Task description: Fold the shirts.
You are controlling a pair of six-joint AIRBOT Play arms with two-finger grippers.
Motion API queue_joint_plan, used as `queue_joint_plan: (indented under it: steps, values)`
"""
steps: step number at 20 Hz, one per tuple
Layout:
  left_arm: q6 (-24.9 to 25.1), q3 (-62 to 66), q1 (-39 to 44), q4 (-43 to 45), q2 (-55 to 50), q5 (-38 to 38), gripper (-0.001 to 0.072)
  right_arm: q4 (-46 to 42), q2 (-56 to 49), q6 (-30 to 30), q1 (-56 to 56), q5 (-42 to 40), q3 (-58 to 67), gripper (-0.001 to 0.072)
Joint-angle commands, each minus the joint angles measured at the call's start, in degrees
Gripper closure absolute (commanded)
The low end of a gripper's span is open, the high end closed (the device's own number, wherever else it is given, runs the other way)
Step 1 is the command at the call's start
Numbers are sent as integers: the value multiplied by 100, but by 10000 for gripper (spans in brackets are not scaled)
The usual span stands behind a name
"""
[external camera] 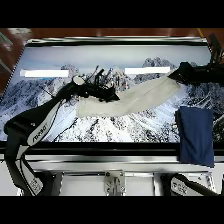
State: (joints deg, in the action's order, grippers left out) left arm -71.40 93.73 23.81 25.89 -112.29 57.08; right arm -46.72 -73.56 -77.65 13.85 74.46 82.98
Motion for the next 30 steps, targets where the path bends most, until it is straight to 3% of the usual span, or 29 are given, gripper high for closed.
queue_joint_plan:
  steps: [1,9,12,15,22,26,30]
  values:
    - [-22,4,522,-605,-278,-568,662,20,463,-387,-4,269,4,633]
    - [920,17,1126,-2997,-1132,-890,662,13,892,-857,-4,892,4,633]
    - [1340,15,1023,-3250,-1152,-885,665,-20,890,-892,-4,719,4,633]
    - [1110,15,468,-2356,-754,-815,667,-42,713,-885,-175,295,4,633]
    - [-157,15,-1421,1729,1722,216,666,-15,-549,-675,-2420,-1541,4,633]
    - [-396,15,-2677,1958,3230,391,665,396,-1637,-673,-3685,-2918,4,633]
    - [-396,15,-3368,1958,4352,634,665,1497,-2612,-540,-4352,-3862,4,633]
